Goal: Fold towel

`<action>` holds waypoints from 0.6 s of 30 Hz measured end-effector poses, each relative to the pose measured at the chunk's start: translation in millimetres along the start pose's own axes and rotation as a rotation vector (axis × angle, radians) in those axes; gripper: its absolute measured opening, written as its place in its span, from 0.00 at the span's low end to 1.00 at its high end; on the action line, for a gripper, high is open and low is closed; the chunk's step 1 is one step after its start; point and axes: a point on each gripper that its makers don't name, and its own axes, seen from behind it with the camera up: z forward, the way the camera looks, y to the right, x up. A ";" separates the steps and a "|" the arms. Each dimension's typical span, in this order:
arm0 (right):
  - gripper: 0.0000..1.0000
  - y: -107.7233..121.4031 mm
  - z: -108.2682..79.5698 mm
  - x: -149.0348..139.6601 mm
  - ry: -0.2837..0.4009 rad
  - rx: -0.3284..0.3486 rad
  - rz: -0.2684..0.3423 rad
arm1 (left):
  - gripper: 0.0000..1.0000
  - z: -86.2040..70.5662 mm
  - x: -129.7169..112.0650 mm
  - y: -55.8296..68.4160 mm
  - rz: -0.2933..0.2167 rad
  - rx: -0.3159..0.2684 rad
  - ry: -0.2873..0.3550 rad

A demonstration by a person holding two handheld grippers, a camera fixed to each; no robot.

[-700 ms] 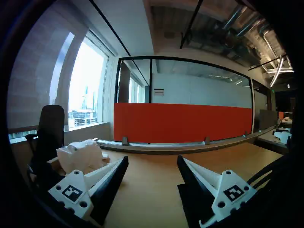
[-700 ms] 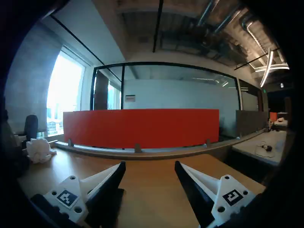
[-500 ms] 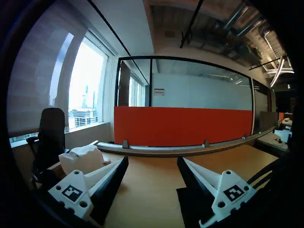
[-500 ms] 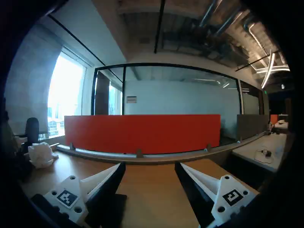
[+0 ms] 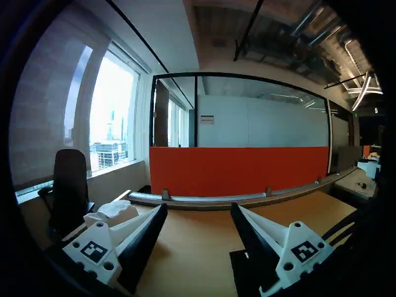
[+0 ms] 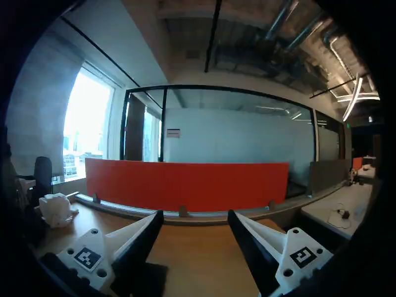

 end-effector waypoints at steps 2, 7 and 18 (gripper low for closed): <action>1.00 0.2 -1.0 3.1 -0.006 0.005 -0.008 | 0.95 -1.5 2.8 5.1 0.002 -0.020 -0.009; 1.00 -3.3 -5.2 4.3 -0.035 0.035 -0.035 | 0.95 -5.2 1.1 22.3 0.013 -0.091 -0.052; 1.00 -40.2 -19.1 -21.9 -0.159 0.238 -0.115 | 0.95 -19.5 -29.6 53.2 0.082 -0.278 -0.194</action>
